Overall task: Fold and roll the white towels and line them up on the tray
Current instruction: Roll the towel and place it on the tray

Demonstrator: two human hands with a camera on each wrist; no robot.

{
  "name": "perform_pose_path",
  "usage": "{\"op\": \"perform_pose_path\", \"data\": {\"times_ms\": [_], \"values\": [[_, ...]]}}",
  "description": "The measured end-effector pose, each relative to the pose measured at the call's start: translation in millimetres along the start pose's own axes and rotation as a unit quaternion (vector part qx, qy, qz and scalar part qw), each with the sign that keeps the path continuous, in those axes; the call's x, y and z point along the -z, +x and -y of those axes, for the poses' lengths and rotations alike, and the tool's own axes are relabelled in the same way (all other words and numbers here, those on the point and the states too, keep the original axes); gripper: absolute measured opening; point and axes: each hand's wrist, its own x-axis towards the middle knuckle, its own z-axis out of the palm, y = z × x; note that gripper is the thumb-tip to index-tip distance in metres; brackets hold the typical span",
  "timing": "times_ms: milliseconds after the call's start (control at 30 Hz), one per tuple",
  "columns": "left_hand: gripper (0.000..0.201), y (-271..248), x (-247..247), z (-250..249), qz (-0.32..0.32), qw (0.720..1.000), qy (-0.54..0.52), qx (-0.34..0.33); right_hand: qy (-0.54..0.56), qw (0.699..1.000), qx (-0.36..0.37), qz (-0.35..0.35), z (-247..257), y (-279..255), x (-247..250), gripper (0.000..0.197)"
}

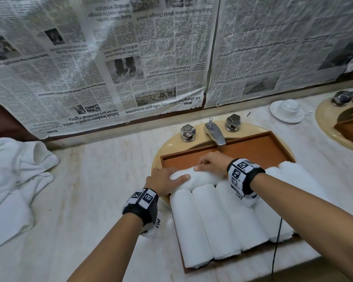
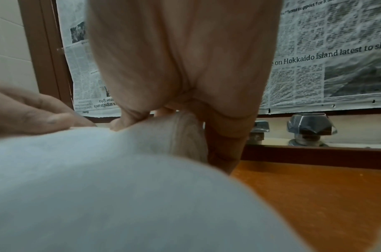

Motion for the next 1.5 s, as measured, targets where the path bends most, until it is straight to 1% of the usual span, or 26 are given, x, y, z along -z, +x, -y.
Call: {"op": "perform_pose_path", "data": {"times_ms": [33,67,133,300,433,500,567,667,733,833,933,1067,1200,1300,1400,1500], "values": [[0.089,0,0,-1,0.004,1.0,0.022,0.006,0.0,1.0,0.002,-0.002,1,0,1,0.035],[0.086,1,1,-2,0.007,0.999,0.036,0.014,0.0,1.0,0.001,-0.003,2,-1,1,0.035],[0.07,0,2,-2,0.008,0.999,0.028,0.023,-0.005,1.0,-0.005,0.0,3,-2,1,0.034],[0.056,-4,1,-3,0.019,0.999,-0.025,0.018,-0.016,0.999,-0.035,0.021,-1,-12,0,0.054],[0.058,-6,-3,-4,0.012,0.997,-0.065,0.049,-0.044,0.998,-0.033,0.035,4,-18,-3,0.058],[0.066,-6,-4,-4,0.011,0.996,-0.074,0.047,-0.048,0.998,-0.04,0.032,5,-21,-5,0.06],[0.074,-7,-3,-3,-0.006,0.996,-0.081,0.048,-0.05,0.998,-0.041,0.025,6,-23,-6,0.059],[0.063,-12,-1,-6,-0.039,0.995,-0.088,0.028,-0.058,0.998,-0.024,0.006,7,-26,-5,0.063],[0.058,-18,2,-7,-0.06,0.994,-0.094,-0.001,-0.069,0.998,-0.014,-0.005,6,-28,-5,0.065],[0.051,-22,6,-4,-0.074,0.993,-0.086,-0.038,-0.092,0.995,-0.013,-0.027,5,-32,-5,0.075],[0.049,-28,9,-1,-0.091,0.991,-0.086,-0.043,-0.099,0.993,0.007,-0.06,11,-37,-8,0.077],[0.054,-48,15,-1,-0.112,0.988,-0.096,-0.04,-0.117,0.988,0.041,-0.088,30,-49,-14,0.076],[0.053,-67,21,13,-0.131,0.987,-0.091,-0.039,-0.127,0.986,0.057,-0.094,61,-61,-19,0.073],[0.056,-80,26,36,-0.144,0.985,-0.097,-0.019,-0.129,0.982,0.089,-0.103,89,-66,-26,0.071],[0.058,-98,32,63,-0.155,0.982,-0.107,0.003,-0.129,0.979,0.119,-0.104,118,-64,-40,0.064],[0.056,-119,39,92,-0.175,0.978,-0.115,0.018,-0.139,0.978,0.126,-0.094,149,-59,-59,0.07]]}}
